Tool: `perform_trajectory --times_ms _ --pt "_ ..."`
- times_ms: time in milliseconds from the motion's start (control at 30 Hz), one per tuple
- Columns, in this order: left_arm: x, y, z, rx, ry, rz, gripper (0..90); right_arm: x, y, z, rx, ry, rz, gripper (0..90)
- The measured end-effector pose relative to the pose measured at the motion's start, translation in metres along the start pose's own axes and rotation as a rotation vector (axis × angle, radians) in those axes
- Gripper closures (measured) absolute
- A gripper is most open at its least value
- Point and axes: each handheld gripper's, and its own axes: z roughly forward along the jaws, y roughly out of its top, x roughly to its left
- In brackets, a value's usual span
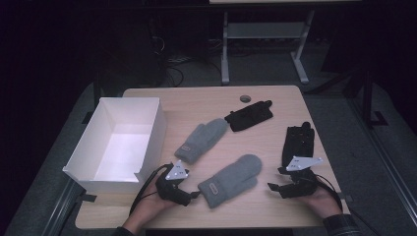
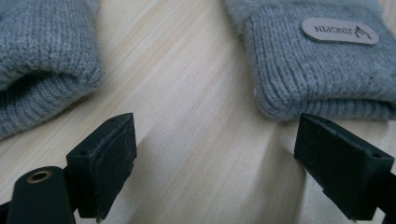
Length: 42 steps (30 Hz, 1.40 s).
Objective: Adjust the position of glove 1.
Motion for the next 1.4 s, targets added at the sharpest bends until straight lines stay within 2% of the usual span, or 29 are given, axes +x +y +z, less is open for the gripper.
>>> perform_trajectory --times_ms 233,333,400,533,700,800,933,1033,1100,1167,1200,1233,1300,1333,1400 --pt "0.000 0.000 0.000 0.000 0.004 -0.005 12.3 0.002 -0.002 0.008 0.006 -0.020 -0.025 18.3" --pt "-0.001 0.001 0.000 0.014 0.010 -0.009 12.6 0.003 -0.003 0.010 0.008 -0.027 -0.028 16.5" --pt "-0.001 0.004 -0.002 0.040 0.008 -0.024 12.7 0.003 -0.003 0.011 0.003 -0.026 -0.031 14.8" --pt "0.000 0.006 -0.004 0.053 0.003 -0.039 13.3 0.003 -0.005 0.012 -0.013 -0.020 -0.041 13.7" --pt "-0.001 0.015 -0.013 0.021 0.028 -0.045 13.4 0.003 -0.005 0.012 -0.012 -0.020 -0.040 13.5" --pt "-0.003 0.020 -0.016 -0.005 0.020 -0.066 13.6 0.003 -0.005 0.012 -0.012 -0.020 -0.040 13.5" --pt "-0.002 0.032 -0.022 -0.023 0.007 -0.070 13.7 0.004 -0.005 0.012 -0.012 -0.021 -0.039 13.5" --pt "0.001 0.043 -0.025 -0.036 0.024 -0.076 14.4 0.004 -0.005 0.012 -0.012 -0.022 -0.038 13.5" --pt "0.006 0.051 -0.027 -0.046 0.038 -0.079 17.4 0.004 -0.005 0.012 -0.012 -0.022 -0.036 13.5" --pt "0.012 0.060 -0.029 -0.057 0.065 -0.083 25.6 0.004 -0.005 0.012 -0.012 -0.023 -0.036 13.5" --pt "0.015 0.063 -0.029 -0.055 0.079 -0.089 25.6 0.004 -0.005 0.012 -0.012 -0.023 -0.036 13.5" --pt "0.023 0.071 -0.027 -0.064 0.100 -0.094 34.9 0.004 -0.005 0.012 -0.012 -0.023 -0.035 13.5" --pt "0.027 0.074 -0.026 -0.064 0.108 -0.106 42.2 0.004 -0.005 0.012 -0.012 -0.023 -0.035 13.6" --pt "0.032 0.079 -0.022 -0.057 0.121 -0.118 42.2 0.004 -0.005 0.012 -0.012 -0.024 -0.035 13.6" --pt "0.042 0.085 -0.015 -0.047 0.145 -0.123 51.4 0.004 -0.005 0.012 -0.012 -0.023 -0.035 13.6"
